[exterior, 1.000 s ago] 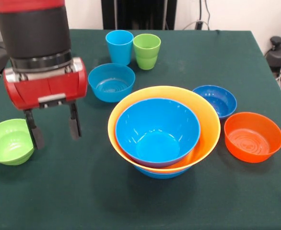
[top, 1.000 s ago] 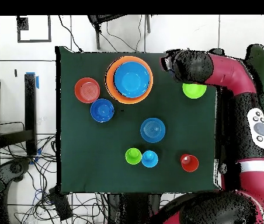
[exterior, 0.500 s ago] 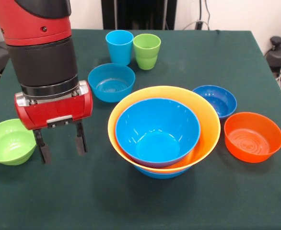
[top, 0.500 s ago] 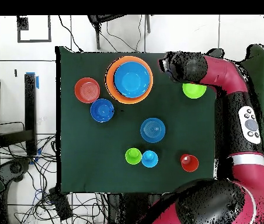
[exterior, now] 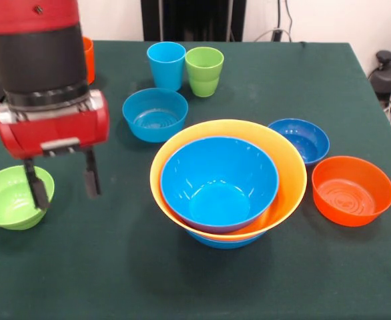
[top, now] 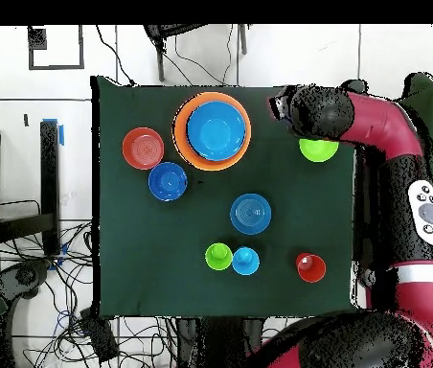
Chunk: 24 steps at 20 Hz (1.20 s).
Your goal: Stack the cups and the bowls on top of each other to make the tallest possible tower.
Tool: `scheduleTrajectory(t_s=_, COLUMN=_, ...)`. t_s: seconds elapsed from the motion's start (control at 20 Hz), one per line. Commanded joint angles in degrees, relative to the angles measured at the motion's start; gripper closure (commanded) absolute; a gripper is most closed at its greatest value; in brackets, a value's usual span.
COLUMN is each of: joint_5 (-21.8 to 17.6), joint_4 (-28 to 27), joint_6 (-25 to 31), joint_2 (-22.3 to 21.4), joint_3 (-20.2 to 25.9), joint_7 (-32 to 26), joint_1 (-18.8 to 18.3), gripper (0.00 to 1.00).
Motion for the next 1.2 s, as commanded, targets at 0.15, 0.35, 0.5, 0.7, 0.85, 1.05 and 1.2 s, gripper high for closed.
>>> scheduleTrajectory(t_s=0.15, joint_5=-1.9, joint_4=11.5, joint_6=-2.1, joint_2=-6.4, joint_3=-0.9, joint_7=-4.8, joint_1=-4.4, gripper=0.0)
scheduleTrajectory(t_s=0.35, joint_5=-2.9, joint_4=17.9, joint_6=-6.6, joint_2=-8.4, joint_3=-0.8, joint_7=-1.9, joint_1=-5.9, gripper=0.0)
scheduleTrajectory(t_s=0.5, joint_5=-3.1, joint_4=22.0, joint_6=-7.5, joint_2=-11.0, joint_3=-1.7, joint_7=0.8, joint_1=-5.8, gripper=0.0)
scheduleTrajectory(t_s=0.7, joint_5=-2.4, joint_4=25.7, joint_6=-6.8, joint_2=-14.7, joint_3=-2.9, joint_7=3.4, joint_1=-5.2, gripper=0.0)
scheduleTrajectory(t_s=0.85, joint_5=-1.8, joint_4=28.0, joint_6=-6.7, joint_2=-16.4, joint_3=-3.5, joint_7=4.5, joint_1=-5.0, gripper=0.0)
scheduleTrajectory(t_s=1.05, joint_5=-1.3, joint_4=29.7, joint_6=-7.8, joint_2=-16.8, joint_3=-4.4, joint_7=7.1, joint_1=-4.4, gripper=0.0)
scheduleTrajectory(t_s=1.2, joint_5=-1.6, joint_4=29.5, joint_6=-8.6, joint_2=-15.4, joint_3=-5.2, joint_7=7.7, joint_1=-3.9, gripper=0.0)
